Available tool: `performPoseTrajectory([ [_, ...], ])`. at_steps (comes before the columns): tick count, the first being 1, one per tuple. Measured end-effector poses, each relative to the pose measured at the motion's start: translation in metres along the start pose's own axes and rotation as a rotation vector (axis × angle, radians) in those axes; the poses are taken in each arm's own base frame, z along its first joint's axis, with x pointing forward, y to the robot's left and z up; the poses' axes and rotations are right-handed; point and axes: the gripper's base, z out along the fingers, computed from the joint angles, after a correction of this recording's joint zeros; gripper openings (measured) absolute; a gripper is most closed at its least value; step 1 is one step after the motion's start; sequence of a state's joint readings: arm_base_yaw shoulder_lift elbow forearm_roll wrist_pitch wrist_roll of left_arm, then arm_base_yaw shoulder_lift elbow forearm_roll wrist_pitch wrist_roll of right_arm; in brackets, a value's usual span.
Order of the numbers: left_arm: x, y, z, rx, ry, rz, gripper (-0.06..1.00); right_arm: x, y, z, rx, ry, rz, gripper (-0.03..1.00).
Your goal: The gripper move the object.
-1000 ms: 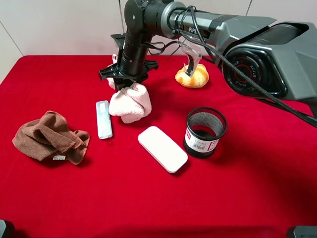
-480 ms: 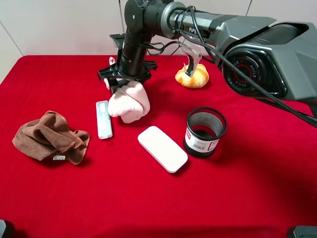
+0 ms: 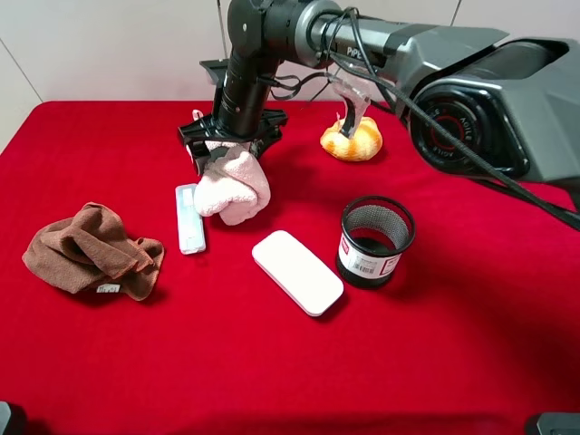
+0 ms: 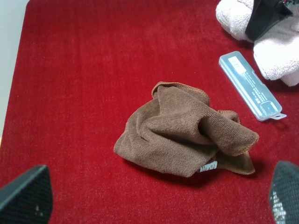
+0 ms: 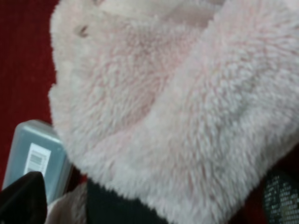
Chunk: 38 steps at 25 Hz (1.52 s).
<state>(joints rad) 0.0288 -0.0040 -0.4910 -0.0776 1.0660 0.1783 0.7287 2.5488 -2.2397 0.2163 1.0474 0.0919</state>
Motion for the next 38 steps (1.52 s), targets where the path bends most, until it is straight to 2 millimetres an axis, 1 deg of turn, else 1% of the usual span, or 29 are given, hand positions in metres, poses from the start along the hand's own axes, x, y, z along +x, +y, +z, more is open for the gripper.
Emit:
performPoseTrajectory([
  [5, 0.000, 0.000, 0.000, 0.000, 0.000, 0.000, 0.92, -0.004, 0.006, -0.023, -0.003, 0.015, -0.016, 0.69],
  [9, 0.000, 0.000, 0.000, 0.000, 0.000, 0.000, 0.92, -0.006, 0.009, -0.036, 0.002, 0.033, -0.035, 0.69],
  [18, 0.000, 0.000, 0.000, 0.000, 0.000, 0.000, 0.92, -0.013, 0.017, -0.074, -0.009, -0.036, -0.065, 0.69],
  [25, 0.000, 0.000, 0.000, 0.000, 0.000, 0.000, 0.92, -0.015, 0.024, -0.108, -0.016, -0.096, -0.082, 0.69],
  [31, 0.000, 0.000, 0.000, 0.000, 0.000, 0.000, 0.92, -0.003, 0.026, -0.131, -0.014, -0.082, -0.095, 0.69],
  [36, 0.000, 0.000, 0.000, 0.000, 0.000, 0.000, 0.92, 0.016, 0.025, -0.148, -0.006, -0.046, -0.095, 0.69],
  [38, 0.000, 0.000, 0.000, 0.000, 0.000, 0.000, 0.92, 0.024, 0.025, -0.159, -0.002, -0.043, -0.101, 0.69],
])
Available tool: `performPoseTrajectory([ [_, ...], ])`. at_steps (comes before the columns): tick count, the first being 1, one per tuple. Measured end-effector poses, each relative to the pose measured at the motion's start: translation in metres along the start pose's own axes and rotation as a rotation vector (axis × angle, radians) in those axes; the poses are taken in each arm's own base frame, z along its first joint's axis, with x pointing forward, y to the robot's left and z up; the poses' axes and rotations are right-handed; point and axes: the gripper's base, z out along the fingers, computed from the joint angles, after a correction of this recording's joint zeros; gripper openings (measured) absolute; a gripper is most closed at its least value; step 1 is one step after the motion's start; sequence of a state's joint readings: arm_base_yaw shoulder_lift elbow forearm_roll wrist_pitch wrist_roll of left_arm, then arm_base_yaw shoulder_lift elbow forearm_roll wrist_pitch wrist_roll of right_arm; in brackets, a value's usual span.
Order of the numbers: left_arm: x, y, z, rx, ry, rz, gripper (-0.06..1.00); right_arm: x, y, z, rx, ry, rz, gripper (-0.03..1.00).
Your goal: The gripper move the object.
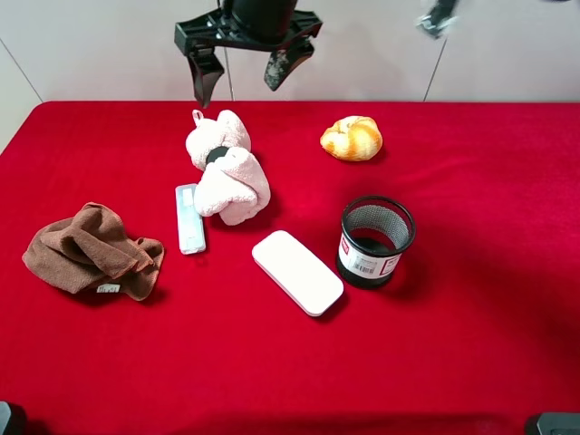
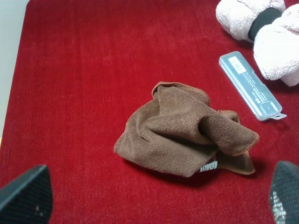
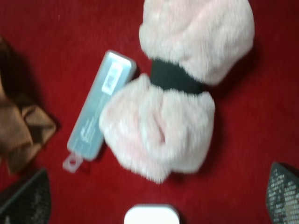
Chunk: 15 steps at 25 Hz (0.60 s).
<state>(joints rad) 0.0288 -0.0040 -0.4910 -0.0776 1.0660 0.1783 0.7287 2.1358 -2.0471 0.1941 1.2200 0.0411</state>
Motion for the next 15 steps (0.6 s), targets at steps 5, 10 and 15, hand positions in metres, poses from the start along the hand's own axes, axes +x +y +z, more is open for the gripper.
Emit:
performPoseTrajectory([
  [5, 0.000, 0.000, 0.000, 0.000, 0.000, 0.000, 0.92, 0.021, 0.002, -0.027, 0.005, 0.006, -0.026, 0.69],
  [10, 0.000, 0.000, 0.000, 0.000, 0.000, 0.000, 0.92, 0.045, 0.005, -0.058, 0.005, -0.002, -0.043, 0.69],
  [15, 0.000, 0.000, 0.000, 0.000, 0.000, 0.000, 0.92, 0.074, 0.006, -0.084, 0.017, -0.003, -0.054, 0.69],
])
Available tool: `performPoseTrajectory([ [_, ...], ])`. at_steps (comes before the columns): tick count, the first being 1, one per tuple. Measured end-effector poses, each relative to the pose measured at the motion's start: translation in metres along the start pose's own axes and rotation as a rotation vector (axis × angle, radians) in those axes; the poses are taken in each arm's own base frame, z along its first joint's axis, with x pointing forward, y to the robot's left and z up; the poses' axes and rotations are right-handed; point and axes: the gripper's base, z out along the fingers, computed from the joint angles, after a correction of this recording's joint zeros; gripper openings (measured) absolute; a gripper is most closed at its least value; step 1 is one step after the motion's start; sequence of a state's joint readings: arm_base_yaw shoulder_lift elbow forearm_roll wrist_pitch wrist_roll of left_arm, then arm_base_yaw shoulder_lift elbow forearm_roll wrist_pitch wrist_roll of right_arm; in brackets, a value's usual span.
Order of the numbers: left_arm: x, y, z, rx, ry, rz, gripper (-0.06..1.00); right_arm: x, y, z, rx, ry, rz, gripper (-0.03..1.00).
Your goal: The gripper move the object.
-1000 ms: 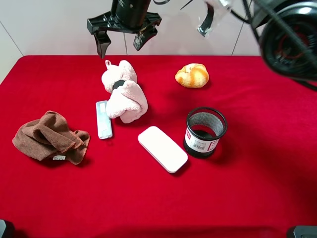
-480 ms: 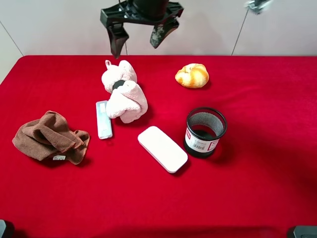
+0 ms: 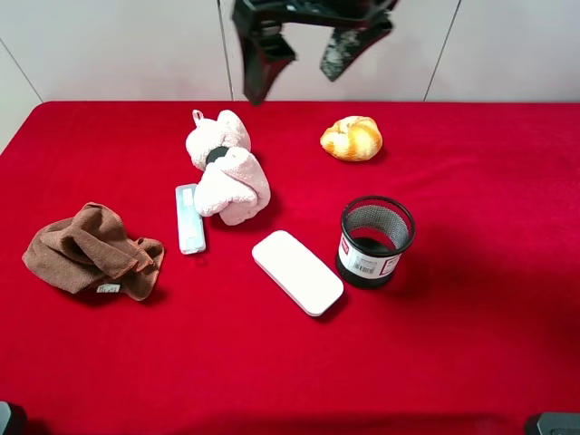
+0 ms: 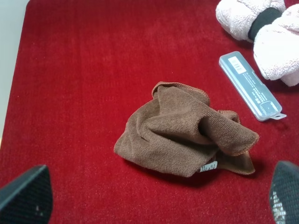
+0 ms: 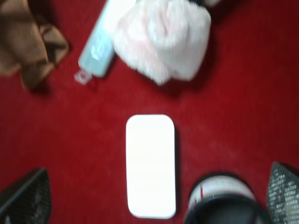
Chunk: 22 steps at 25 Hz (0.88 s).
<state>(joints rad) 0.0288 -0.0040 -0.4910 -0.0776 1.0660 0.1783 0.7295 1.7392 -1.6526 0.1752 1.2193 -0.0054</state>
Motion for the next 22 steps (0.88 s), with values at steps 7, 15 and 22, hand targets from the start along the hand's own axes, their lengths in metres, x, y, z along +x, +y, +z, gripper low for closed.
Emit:
performPoseTrajectory([
  [7, 0.000, 0.000, 0.000, 0.000, 0.000, 0.000, 0.92, 0.043, 0.000, -0.028, 0.019, -0.002, -0.013, 0.69],
  [15, 0.000, 0.000, 0.000, 0.000, 0.000, 0.000, 0.92, 0.097, 0.001, -0.064, 0.041, -0.050, -0.076, 0.69],
  [22, 0.000, 0.000, 0.000, 0.000, 0.000, 0.000, 0.92, 0.142, 0.003, -0.098, 0.055, -0.148, -0.099, 0.69],
])
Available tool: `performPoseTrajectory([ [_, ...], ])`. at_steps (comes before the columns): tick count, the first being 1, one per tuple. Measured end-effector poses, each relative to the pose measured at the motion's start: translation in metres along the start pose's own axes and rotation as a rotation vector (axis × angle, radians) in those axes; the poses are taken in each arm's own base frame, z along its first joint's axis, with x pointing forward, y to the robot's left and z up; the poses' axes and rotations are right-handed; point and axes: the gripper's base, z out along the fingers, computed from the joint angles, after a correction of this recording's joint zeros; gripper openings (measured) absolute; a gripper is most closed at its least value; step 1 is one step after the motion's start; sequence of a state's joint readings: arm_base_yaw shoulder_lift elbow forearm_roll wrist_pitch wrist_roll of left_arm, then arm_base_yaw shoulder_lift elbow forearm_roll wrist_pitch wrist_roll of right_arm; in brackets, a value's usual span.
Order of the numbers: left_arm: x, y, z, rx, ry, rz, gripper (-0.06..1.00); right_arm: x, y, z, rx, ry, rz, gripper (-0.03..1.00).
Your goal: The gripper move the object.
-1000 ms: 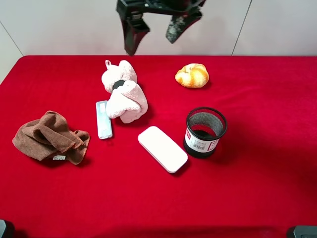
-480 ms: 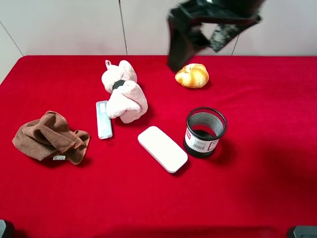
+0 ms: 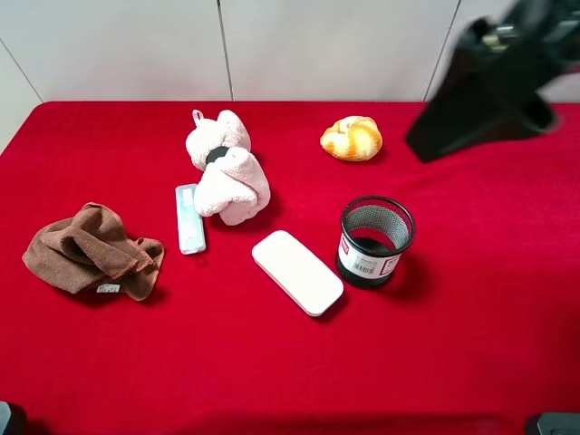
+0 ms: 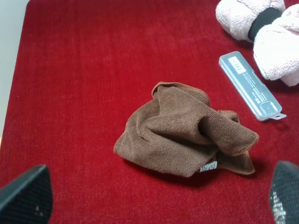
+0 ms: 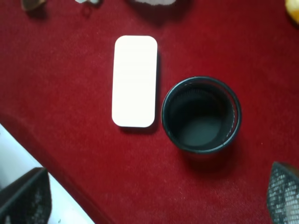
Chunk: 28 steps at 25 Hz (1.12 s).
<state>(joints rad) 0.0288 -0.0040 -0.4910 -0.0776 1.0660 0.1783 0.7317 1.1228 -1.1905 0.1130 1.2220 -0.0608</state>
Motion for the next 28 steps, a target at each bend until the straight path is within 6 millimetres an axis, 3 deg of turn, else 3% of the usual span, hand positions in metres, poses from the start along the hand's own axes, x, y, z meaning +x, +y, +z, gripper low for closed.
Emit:
performPoseTrajectory([
  [7, 0.000, 0.000, 0.000, 0.000, 0.000, 0.000, 0.92, 0.042, 0.003, -0.025, 0.005, -0.077, -0.010, 0.69],
  [16, 0.000, 0.000, 0.000, 0.000, 0.000, 0.000, 0.92, 0.113, 0.001, -0.026, 0.047, -0.117, -0.016, 0.69],
  [22, 0.000, 0.000, 0.000, 0.000, 0.000, 0.000, 0.92, 0.145, -0.012, -0.025, 0.169, -0.171, 0.144, 0.69],
  [28, 0.000, 0.000, 0.000, 0.000, 0.000, 0.000, 0.92, 0.166, -0.019, -0.032, 0.358, -0.332, 0.338, 0.69],
])
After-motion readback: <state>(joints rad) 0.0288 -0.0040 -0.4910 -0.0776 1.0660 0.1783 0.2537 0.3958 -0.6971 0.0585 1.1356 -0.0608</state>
